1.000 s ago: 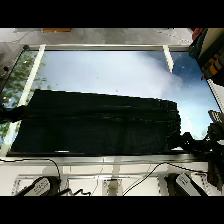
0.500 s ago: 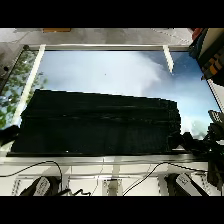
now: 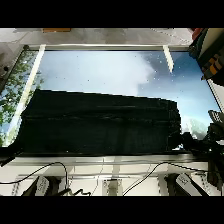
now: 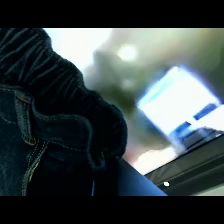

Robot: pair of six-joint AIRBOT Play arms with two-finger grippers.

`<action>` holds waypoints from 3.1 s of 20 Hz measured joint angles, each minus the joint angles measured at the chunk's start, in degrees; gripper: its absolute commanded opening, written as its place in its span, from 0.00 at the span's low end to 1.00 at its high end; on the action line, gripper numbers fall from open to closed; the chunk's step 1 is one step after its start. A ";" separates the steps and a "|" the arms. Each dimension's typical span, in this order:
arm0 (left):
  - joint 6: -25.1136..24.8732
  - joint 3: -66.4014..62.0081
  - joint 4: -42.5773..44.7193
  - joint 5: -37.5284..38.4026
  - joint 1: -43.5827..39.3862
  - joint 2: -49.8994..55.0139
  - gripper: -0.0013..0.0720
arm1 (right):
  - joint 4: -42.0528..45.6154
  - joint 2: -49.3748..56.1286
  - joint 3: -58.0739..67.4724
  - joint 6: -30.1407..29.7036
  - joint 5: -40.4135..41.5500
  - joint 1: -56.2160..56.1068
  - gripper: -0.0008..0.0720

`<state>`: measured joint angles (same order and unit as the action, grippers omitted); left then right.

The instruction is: Fold the clothes and pants, and hang the long-sleeved shirts on hangers.

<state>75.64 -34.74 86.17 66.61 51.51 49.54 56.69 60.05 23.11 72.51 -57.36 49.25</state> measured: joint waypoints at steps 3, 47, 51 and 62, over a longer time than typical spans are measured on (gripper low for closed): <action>-0.66 0.57 -4.13 -3.89 4.24 3.43 0.73 | 0.00 0.00 0.00 0.00 -0.22 0.00 0.07; -35.87 -5.16 -60.61 -30.29 5.14 4.07 0.05 | 1.88 -30.36 15.43 11.76 -8.87 -0.09 0.06; -36.00 -8.81 -61.00 -44.65 -9.97 9.46 0.05 | -3.52 -27.76 13.29 14.58 0.20 -0.68 0.06; -36.02 -19.96 -61.20 -69.90 -35.56 30.80 0.05 | -11.02 -4.57 10.97 17.77 38.64 -22.77 0.07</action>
<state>39.62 -54.70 24.97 -3.29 15.94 80.34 45.67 55.48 34.09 90.28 -18.72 26.48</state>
